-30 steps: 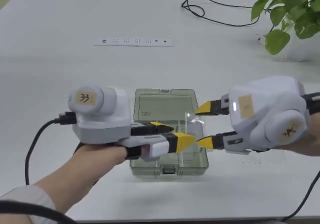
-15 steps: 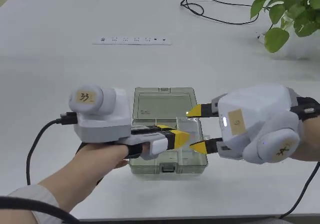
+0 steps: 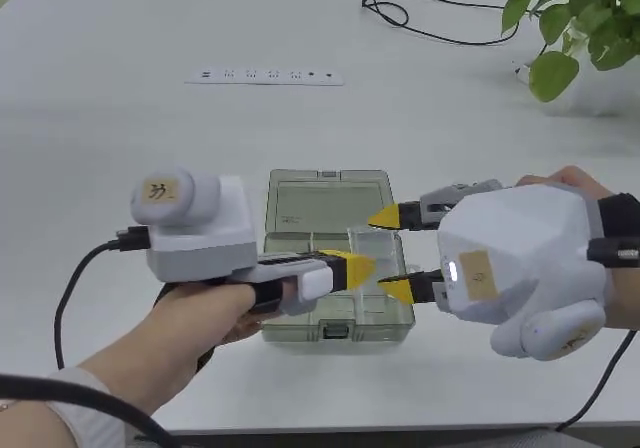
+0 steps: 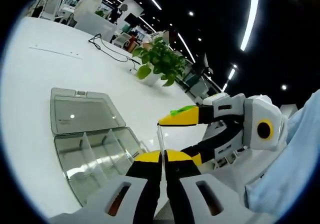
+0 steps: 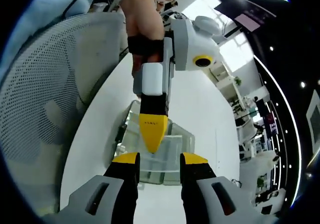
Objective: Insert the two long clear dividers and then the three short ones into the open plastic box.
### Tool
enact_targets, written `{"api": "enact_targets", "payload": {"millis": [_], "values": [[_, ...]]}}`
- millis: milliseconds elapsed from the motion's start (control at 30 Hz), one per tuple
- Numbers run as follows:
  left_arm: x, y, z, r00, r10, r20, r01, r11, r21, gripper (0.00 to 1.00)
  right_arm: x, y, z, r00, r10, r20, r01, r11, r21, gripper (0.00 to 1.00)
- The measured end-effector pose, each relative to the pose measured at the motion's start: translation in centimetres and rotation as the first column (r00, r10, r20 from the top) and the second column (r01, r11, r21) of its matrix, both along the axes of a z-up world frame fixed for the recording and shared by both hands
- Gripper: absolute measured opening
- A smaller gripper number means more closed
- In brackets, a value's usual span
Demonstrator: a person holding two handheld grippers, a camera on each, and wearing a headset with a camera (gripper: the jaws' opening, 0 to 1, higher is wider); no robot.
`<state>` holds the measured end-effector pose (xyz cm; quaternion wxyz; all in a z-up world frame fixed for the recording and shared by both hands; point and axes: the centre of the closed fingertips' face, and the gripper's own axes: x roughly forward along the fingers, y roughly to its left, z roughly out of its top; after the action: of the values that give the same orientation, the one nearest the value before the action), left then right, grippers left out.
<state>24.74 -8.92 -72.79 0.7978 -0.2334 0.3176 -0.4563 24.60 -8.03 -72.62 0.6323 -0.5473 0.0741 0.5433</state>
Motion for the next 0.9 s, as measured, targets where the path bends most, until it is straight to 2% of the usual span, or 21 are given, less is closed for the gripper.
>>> {"api": "enact_targets", "payload": {"millis": [167,267,300,367,400,467,600,633,700,767,833,867,900], "values": [[-0.1,0.0,-0.1,1.000,-0.004,-0.012,0.003,1.000,-0.006,0.00,-0.1,0.0,0.0,1.000,0.005,0.002,-0.005,1.000,-0.002,0.33],[0.0,0.0,-0.2,1.000,-0.005,-0.010,0.005,1.000,0.000,0.00,-0.2,0.0,0.0,1.000,0.014,-0.013,-0.014,1.000,0.001,0.34],[-0.2,0.1,-0.4,1.000,-0.019,0.008,0.019,1.000,0.019,0.00,-0.2,-0.1,0.0,0.999,-0.006,-0.045,0.006,1.000,0.007,0.35],[-0.1,0.1,-0.4,1.000,-0.020,0.009,0.020,1.000,0.016,0.00,-0.5,0.1,-0.1,0.994,-0.024,-0.108,0.028,0.999,0.036,0.41],[-0.2,0.2,-0.4,0.999,-0.029,0.030,0.029,0.999,0.027,0.00,-0.2,0.1,0.2,0.994,-0.034,-0.108,0.039,0.998,0.049,0.44],[-0.2,0.3,-0.6,0.998,-0.042,0.039,0.041,0.998,0.039,0.00,-0.3,-0.1,0.3,0.985,-0.047,-0.163,0.057,0.997,0.055,0.44],[-0.5,0.4,-0.7,0.988,-0.102,0.115,0.093,0.992,0.084,0.00,-0.1,-0.2,0.8,0.964,-0.070,-0.255,0.095,0.992,0.085,0.43],[-0.6,0.4,-0.8,0.981,-0.128,0.145,0.114,0.988,0.105,0.00,-0.3,-0.2,0.8,0.957,-0.069,-0.283,0.096,0.992,0.085,0.43],[-0.8,0.4,-0.8,0.972,-0.157,0.174,0.136,0.983,0.124,0.00,-0.2,-0.2,1.1,0.949,-0.067,-0.308,0.099,0.991,0.089,0.42],[-1.0,0.4,-0.7,0.961,-0.184,0.205,0.158,0.978,0.139,0.00,-0.5,-0.3,1.2,0.934,-0.063,-0.351,0.098,0.992,0.083,0.40],[-1.3,0.3,-0.4,0.939,-0.227,0.260,0.191,0.969,0.156,0.00,-0.4,-0.2,1.5,0.925,-0.060,-0.376,0.101,0.991,0.090,0.36],[-1.5,0.3,-0.3,0.935,-0.234,0.267,0.196,0.968,0.159,0.00,-0.8,-0.2,1.4,0.903,-0.061,-0.426,0.108,0.990,0.087,0.34],[-1.6,0.4,-0.4,0.933,-0.241,0.267,0.201,0.965,0.167,0.00,-0.4,-0.2,1.5,0.904,-0.067,-0.422,0.116,0.989,0.093,0.33]]}}
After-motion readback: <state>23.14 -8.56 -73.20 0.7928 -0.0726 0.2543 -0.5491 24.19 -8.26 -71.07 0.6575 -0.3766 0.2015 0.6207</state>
